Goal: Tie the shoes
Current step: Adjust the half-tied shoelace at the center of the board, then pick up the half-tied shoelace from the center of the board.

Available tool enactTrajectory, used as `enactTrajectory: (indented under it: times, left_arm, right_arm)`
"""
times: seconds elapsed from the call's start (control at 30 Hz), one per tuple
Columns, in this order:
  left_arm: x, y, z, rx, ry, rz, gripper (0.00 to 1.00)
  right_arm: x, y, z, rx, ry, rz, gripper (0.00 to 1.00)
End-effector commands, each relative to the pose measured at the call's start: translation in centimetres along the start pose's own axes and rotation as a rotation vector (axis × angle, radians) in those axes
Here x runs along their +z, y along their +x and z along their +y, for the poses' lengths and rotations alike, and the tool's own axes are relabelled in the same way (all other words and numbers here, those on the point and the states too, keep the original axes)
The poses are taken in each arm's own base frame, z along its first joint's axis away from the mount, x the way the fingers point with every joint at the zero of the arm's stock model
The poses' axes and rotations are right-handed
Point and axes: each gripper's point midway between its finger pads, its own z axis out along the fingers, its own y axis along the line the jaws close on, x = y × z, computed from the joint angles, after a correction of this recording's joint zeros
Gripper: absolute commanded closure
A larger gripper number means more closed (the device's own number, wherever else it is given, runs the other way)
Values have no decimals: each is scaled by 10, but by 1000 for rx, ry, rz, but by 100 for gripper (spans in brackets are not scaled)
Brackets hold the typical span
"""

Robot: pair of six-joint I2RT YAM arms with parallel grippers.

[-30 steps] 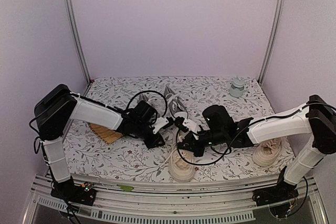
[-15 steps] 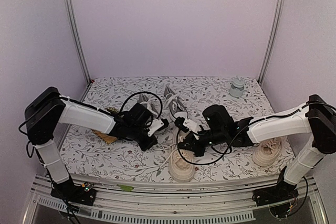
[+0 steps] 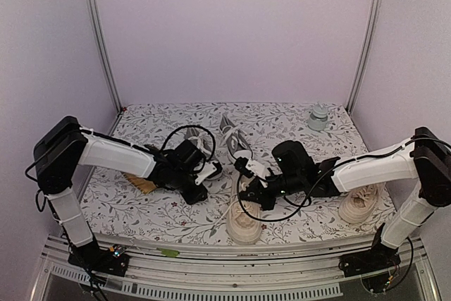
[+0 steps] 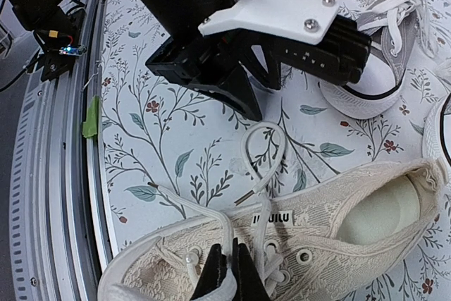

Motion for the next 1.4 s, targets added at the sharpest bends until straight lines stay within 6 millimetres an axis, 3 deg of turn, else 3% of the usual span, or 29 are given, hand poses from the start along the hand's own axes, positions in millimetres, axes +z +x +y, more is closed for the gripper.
enactTrajectory:
  times: [0.0, 0.23, 0.4, 0.5, 0.57, 0.77, 0.93, 1.07, 1.2, 1.3, 1.37]
  left_arm:
    - [7, 14, -4, 3, 14, 100, 61]
    - [5, -10, -12, -1, 69, 45, 62]
    - [-16, -38, -7, 1, 45, -50, 61]
    - [-27, -53, -17, 23, 92, -106, 53]
    - [-22, -49, -20, 35, 96, -87, 49]
    - [12, -6, -22, 35, 94, 116, 49]
    - [25, 7, -24, 61, 70, 192, 52]
    - [34, 32, -25, 71, 65, 299, 65]
    - [31, 45, -28, 75, 86, 334, 100]
    - [28, 40, -28, 74, 79, 308, 100]
    - [17, 12, -18, 60, 21, 199, 100]
  right_arm:
    - [0, -10, 2, -14, -18, -14, 99]
    - [1, -9, 1, -13, -18, -12, 99]
    - [2, -6, 2, -10, -21, -5, 99]
    - [2, -6, 1, -10, -21, -2, 99]
    - [2, -6, 1, -12, -19, -3, 99]
    - [2, -7, 2, -12, -24, -4, 99]
    - [1, -7, 2, -11, -21, -4, 99]
    - [0, -8, 1, -12, -13, -7, 99]
    - [-2, -10, 0, -19, -7, -11, 99]
    - [-2, -11, -1, -23, -3, -12, 99]
    - [-2, -12, -2, -22, -3, -16, 99]
